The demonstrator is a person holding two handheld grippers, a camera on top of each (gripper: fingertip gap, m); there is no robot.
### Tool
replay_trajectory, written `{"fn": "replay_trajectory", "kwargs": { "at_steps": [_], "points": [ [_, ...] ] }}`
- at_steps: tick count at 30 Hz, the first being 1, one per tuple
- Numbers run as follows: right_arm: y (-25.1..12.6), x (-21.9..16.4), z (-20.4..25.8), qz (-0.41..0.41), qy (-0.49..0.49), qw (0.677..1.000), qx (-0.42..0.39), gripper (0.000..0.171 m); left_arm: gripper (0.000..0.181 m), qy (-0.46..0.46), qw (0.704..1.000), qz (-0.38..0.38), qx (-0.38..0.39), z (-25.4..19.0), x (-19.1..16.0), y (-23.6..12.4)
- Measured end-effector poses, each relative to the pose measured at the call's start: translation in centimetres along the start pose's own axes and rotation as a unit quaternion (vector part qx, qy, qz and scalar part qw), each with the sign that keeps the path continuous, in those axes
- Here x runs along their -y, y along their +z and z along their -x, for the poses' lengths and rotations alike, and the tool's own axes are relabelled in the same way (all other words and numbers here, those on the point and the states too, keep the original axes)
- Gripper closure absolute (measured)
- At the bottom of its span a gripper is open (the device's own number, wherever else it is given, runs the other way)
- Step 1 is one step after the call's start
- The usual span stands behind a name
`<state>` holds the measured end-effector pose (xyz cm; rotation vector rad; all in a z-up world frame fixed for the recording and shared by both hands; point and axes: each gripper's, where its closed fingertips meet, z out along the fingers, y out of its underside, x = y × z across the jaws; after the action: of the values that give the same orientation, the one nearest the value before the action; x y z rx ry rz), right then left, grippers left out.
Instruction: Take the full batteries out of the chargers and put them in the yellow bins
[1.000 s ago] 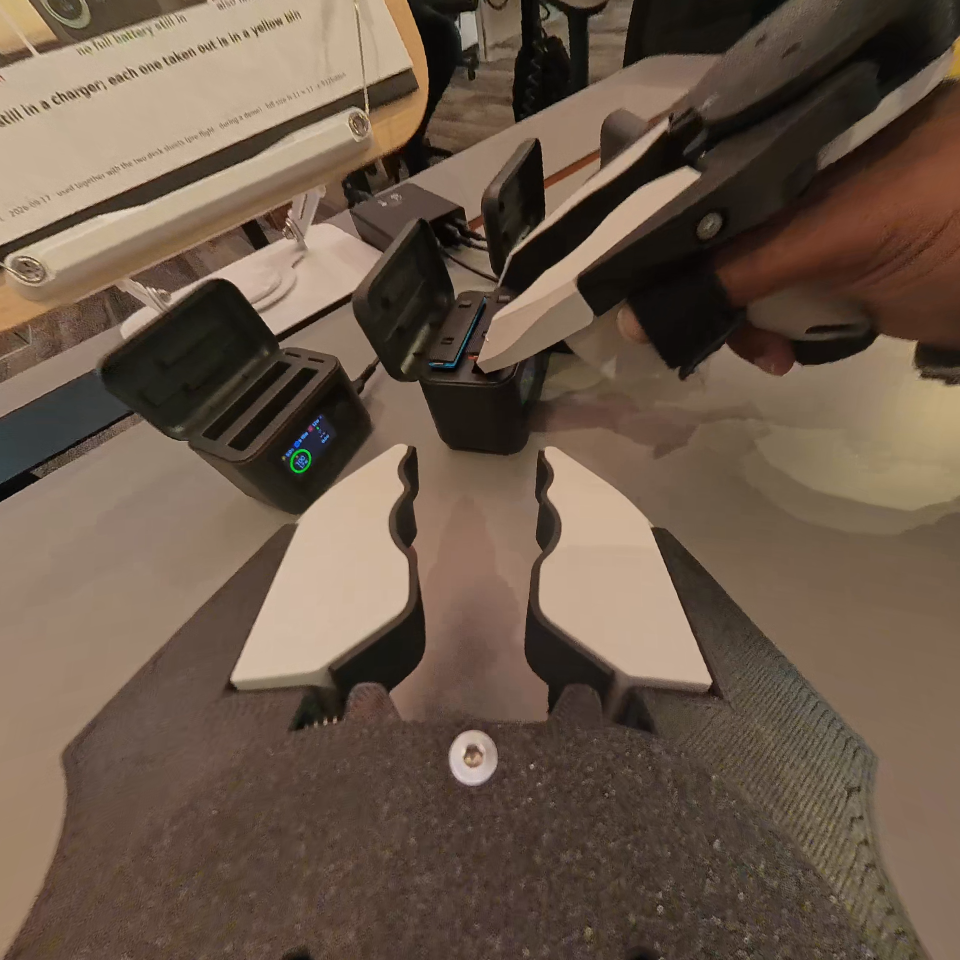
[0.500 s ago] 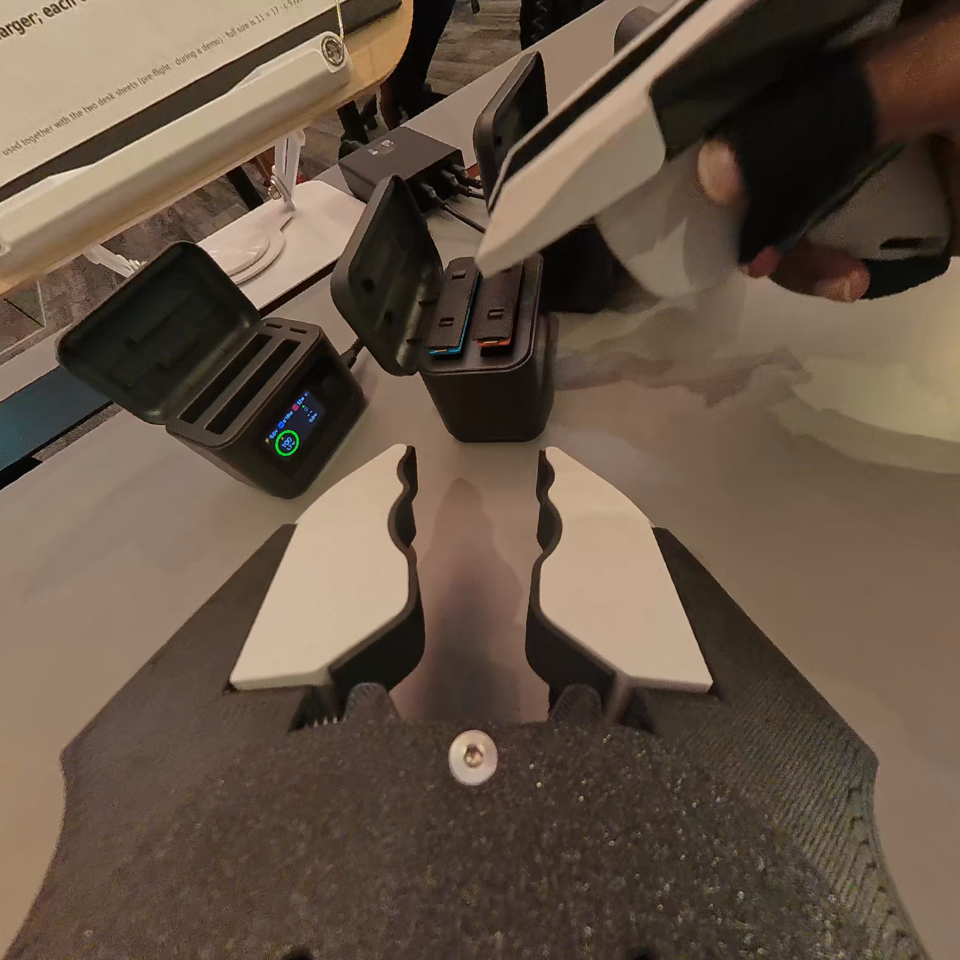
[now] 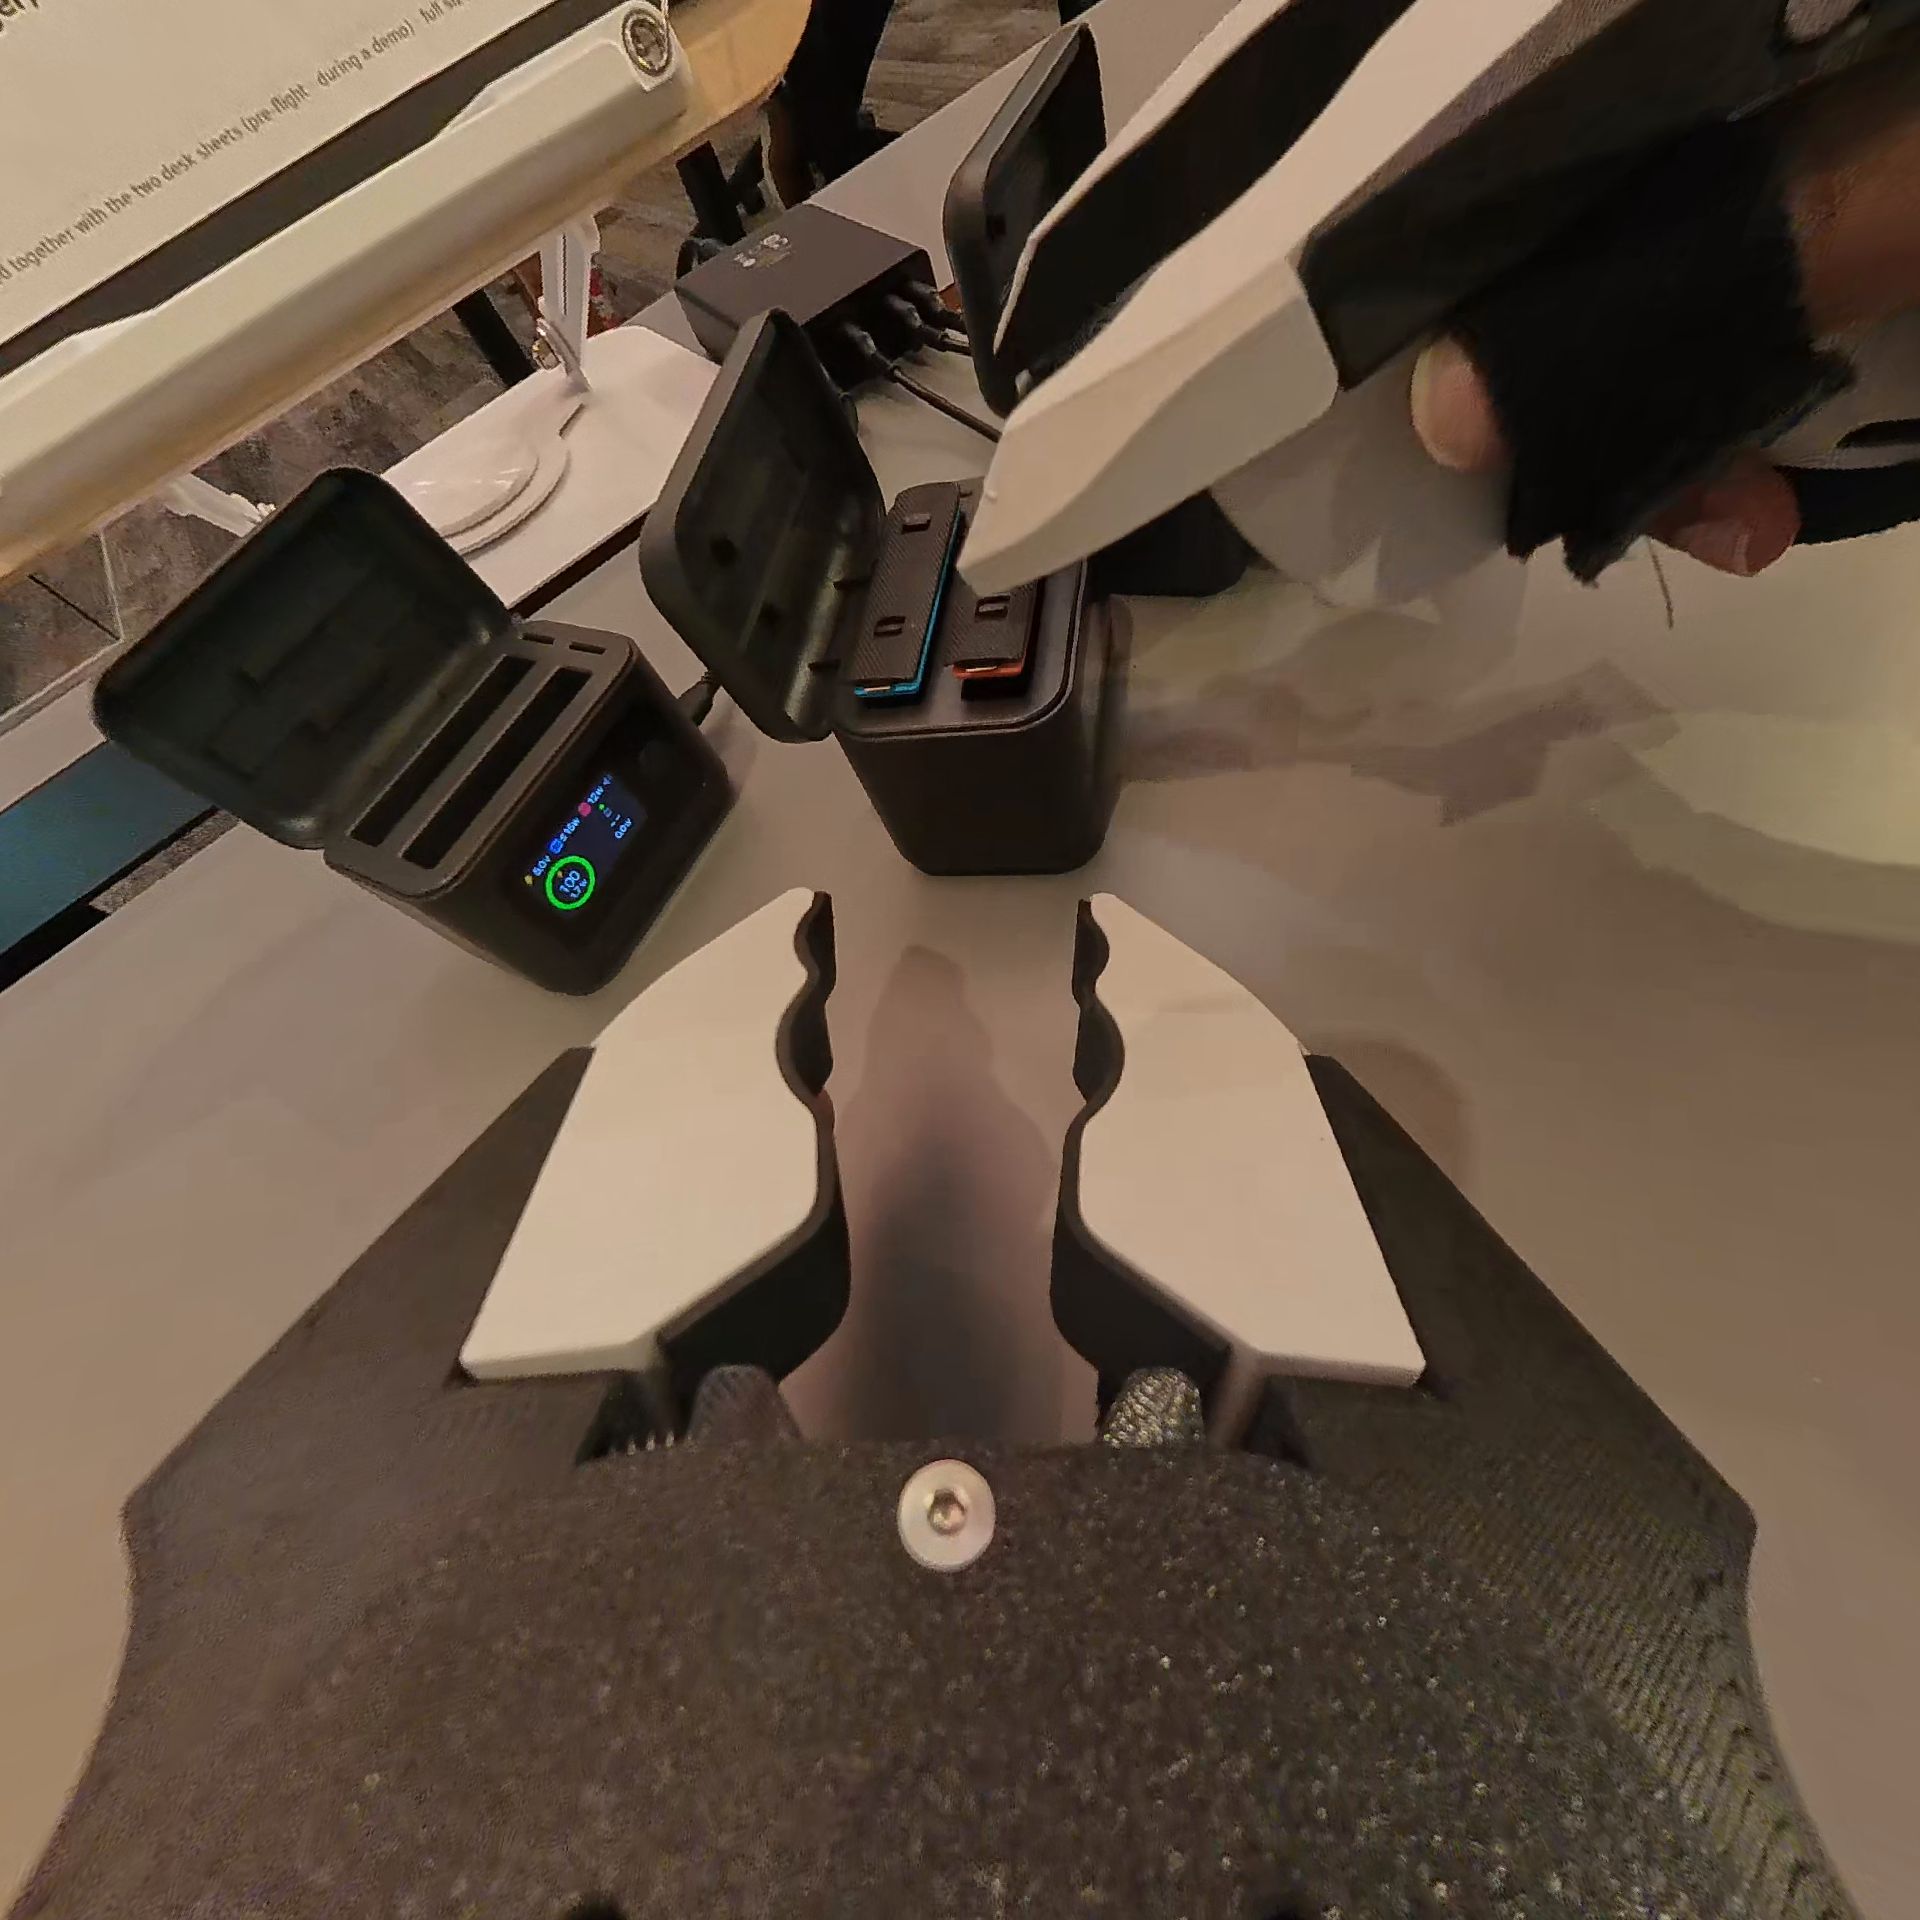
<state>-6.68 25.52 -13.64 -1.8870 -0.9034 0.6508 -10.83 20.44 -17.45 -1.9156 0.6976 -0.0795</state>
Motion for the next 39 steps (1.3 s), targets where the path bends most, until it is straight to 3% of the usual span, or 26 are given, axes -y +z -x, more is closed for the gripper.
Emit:
{"fn": "replay_trajectory", "kwargs": {
  "at_steps": [15, 19, 23, 28, 35, 39],
  "points": [
    [0.5, -1.2, 0.3, 0.022, -0.008, 1.0, -0.004, 0.108, 0.135, -0.002, 1.0, 0.015, 0.013, 0.4, 0.0, 1.2],
    [-0.2, 0.3, 0.3, -0.022, -0.016, 1.0, -0.009, 0.137, 0.135, 0.003, 1.0, 0.019, 0.014, 0.4, 0.0, 1.3],
    [0.2, -1.0, 0.3, 0.009, -0.056, 0.998, -0.026, 0.17, 0.135, 0.009, 1.0, 0.018, 0.014, 0.3, 0.0, 1.3],
    [0.3, -1.1, 0.4, 0.03, -0.077, 0.996, -0.04, 0.171, 0.136, 0.01, 1.0, 0.014, 0.013, 0.2, 0.1, 1.2],
    [0.4, -1.4, 0.5, 0.137, -0.107, 0.984, -0.029, 0.171, 0.135, 0.016, 1.0, 0.024, 0.012, 0.1, -0.1, 1.4],
    [0.5, -1.3, 0.5, 0.139, -0.088, 0.986, -0.011, 0.171, 0.134, -0.001, 0.999, 0.03, 0.013, 0.4, -0.2, 1.7]
  ]
}}
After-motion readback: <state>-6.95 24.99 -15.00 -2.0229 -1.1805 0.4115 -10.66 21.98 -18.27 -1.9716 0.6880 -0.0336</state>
